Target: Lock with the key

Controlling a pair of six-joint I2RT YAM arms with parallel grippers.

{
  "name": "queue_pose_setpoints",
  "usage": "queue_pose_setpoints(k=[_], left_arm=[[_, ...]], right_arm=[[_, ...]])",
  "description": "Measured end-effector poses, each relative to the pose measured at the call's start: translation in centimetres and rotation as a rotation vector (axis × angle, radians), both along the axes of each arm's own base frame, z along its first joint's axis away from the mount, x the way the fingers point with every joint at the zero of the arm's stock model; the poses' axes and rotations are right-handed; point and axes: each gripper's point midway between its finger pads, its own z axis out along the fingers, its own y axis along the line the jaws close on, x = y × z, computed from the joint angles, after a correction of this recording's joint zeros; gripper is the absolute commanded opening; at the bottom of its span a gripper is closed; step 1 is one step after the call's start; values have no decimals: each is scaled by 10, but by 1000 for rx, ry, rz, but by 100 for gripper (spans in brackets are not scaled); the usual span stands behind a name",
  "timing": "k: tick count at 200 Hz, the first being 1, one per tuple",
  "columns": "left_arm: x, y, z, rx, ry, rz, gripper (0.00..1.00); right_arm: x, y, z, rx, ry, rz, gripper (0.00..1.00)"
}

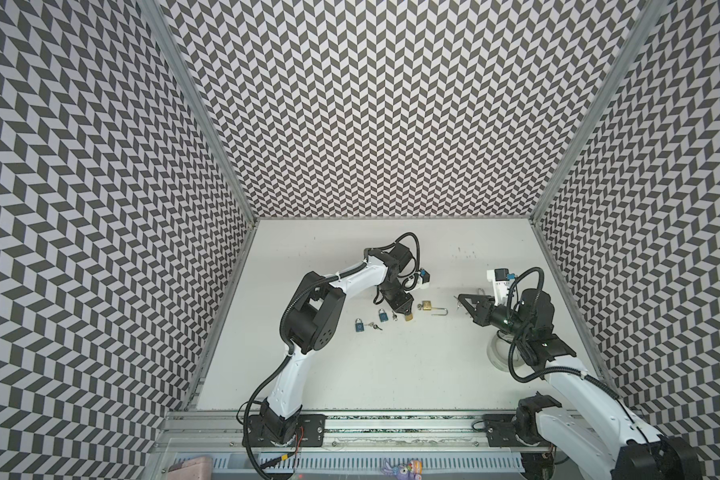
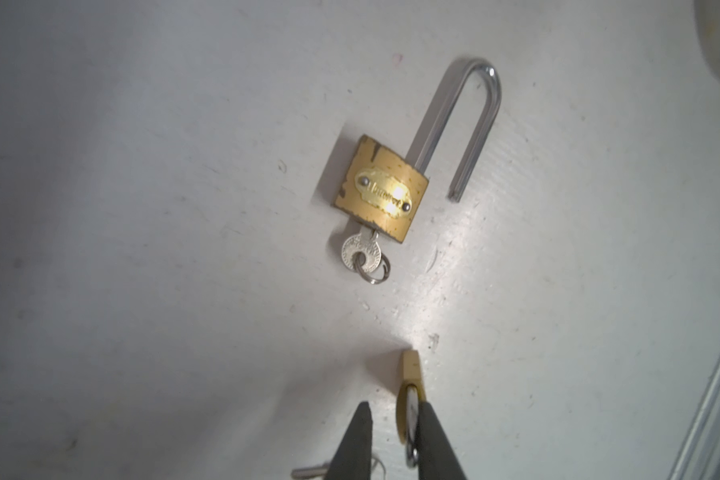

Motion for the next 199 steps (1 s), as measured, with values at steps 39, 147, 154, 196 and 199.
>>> queue_pose_setpoints(k=[39, 147, 154, 196, 199], left_arm=[[12, -1, 2, 19, -43, 13, 34], [40, -3, 15, 12, -179, 87, 37], [40, 1, 23, 3, -208, 108, 40], [36, 23, 121, -210, -471, 289, 60], [34, 25, 129, -233, -493, 294, 62]], right_arm=[[-2, 3, -3, 5, 16, 22, 0], [-8, 18, -13, -82, 28, 33, 0], [-11, 24, -15, -103, 25, 39, 0], [-23, 55, -34, -207, 31, 65, 0], [-23, 56, -37, -214, 35, 65, 0]])
